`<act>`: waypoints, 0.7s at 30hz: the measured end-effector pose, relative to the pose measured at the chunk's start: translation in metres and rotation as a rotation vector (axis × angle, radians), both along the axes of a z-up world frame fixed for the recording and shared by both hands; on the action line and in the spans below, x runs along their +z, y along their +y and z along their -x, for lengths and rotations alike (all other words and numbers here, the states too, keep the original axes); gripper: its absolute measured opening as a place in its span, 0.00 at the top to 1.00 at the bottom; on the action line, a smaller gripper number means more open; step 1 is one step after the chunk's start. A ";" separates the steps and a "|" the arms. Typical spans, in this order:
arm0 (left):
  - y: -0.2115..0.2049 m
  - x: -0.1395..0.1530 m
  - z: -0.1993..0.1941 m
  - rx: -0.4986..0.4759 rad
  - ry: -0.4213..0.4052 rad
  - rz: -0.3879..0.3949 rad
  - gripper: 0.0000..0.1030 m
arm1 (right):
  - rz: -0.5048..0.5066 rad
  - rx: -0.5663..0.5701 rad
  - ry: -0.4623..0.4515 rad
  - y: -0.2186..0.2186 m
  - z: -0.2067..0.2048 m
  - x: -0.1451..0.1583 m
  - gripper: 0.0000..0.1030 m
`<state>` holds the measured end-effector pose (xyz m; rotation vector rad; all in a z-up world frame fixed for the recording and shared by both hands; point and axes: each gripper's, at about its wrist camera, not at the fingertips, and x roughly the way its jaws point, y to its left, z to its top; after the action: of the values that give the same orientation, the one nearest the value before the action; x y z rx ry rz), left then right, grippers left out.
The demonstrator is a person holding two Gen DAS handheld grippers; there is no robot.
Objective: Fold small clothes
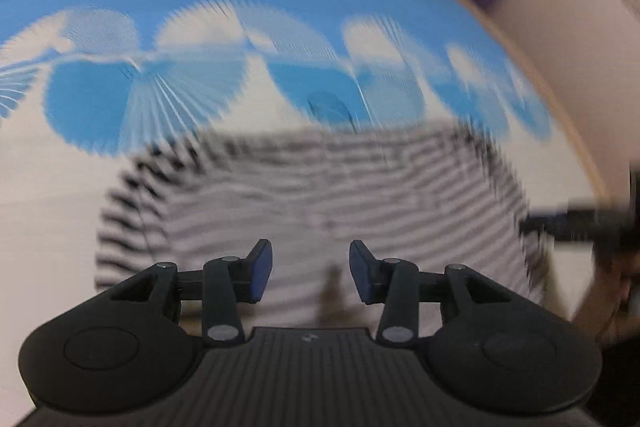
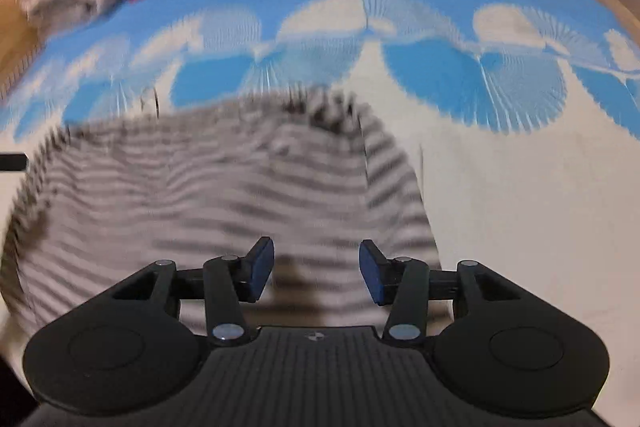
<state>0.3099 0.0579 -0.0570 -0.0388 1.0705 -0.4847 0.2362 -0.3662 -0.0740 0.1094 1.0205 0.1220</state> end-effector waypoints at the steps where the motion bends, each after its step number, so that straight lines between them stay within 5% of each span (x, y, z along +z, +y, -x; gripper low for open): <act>1: -0.004 -0.014 0.005 -0.018 0.026 -0.049 0.53 | 0.032 0.002 0.042 0.000 0.005 -0.005 0.52; 4: -0.011 -0.049 0.017 0.009 0.108 -0.268 0.51 | 0.099 -0.047 0.194 -0.009 0.015 -0.031 0.52; 6: -0.011 -0.031 0.030 0.032 0.073 -0.231 0.52 | 0.105 -0.096 0.221 -0.018 0.026 -0.033 0.52; 9: -0.013 -0.009 0.056 0.033 -0.003 -0.140 0.47 | 0.067 -0.143 0.116 -0.023 0.048 -0.010 0.52; 11: -0.018 -0.033 0.062 0.007 0.081 -0.200 0.44 | 0.114 -0.149 0.165 -0.023 0.055 -0.020 0.52; 13: -0.017 -0.056 0.070 0.005 0.126 -0.347 0.36 | 0.183 -0.169 0.215 -0.022 0.063 -0.032 0.48; 15: -0.011 -0.042 0.077 0.057 0.087 -0.327 0.36 | 0.150 -0.244 0.139 -0.020 0.071 -0.013 0.50; 17: -0.003 -0.012 0.091 0.126 -0.026 -0.253 0.37 | 0.058 -0.270 -0.032 -0.005 0.086 0.018 0.50; 21: 0.008 0.025 0.116 0.209 -0.163 -0.155 0.36 | -0.042 -0.132 -0.184 0.046 0.094 0.039 0.50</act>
<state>0.1943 0.0660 -0.0323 0.0254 0.9295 -0.2115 0.1420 -0.3198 -0.0348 0.2003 0.8244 0.0322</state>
